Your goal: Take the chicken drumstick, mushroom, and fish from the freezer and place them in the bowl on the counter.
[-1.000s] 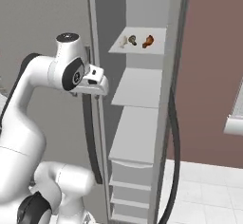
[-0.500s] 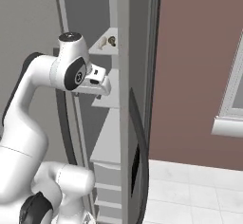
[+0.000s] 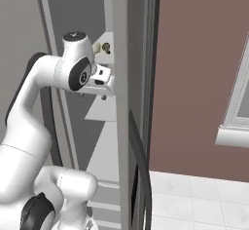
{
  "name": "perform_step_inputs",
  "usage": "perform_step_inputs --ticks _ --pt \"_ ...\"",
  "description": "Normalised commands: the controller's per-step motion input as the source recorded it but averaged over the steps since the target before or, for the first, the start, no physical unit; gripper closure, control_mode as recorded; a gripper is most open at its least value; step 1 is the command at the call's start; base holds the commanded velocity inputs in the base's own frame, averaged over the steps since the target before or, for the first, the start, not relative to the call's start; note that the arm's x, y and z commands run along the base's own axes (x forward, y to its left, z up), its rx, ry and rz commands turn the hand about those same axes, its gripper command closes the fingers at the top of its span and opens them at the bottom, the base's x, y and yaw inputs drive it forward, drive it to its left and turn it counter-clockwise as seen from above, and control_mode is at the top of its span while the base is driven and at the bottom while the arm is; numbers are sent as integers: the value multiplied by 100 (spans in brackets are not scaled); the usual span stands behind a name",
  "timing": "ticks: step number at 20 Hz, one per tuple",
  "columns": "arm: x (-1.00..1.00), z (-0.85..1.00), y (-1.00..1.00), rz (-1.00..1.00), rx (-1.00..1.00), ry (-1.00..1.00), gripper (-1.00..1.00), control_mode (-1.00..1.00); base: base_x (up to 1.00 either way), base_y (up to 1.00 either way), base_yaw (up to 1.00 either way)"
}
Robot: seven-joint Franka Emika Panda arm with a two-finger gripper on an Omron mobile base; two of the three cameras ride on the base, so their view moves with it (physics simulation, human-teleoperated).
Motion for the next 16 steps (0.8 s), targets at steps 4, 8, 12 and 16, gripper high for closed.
perform_step_inputs --ticks 4,8,12,16 --pt "31 38 -25 0 0 -36 -100 -100 0 0 0" --pt "16 49 -5 0 1 -48 -100 -100 0 0 0" --pt "50 20 0 -3 4 -34 -100 -100 0 0 0" --pt "53 5 -7 -10 5 -17 -100 -100 0 0 0"
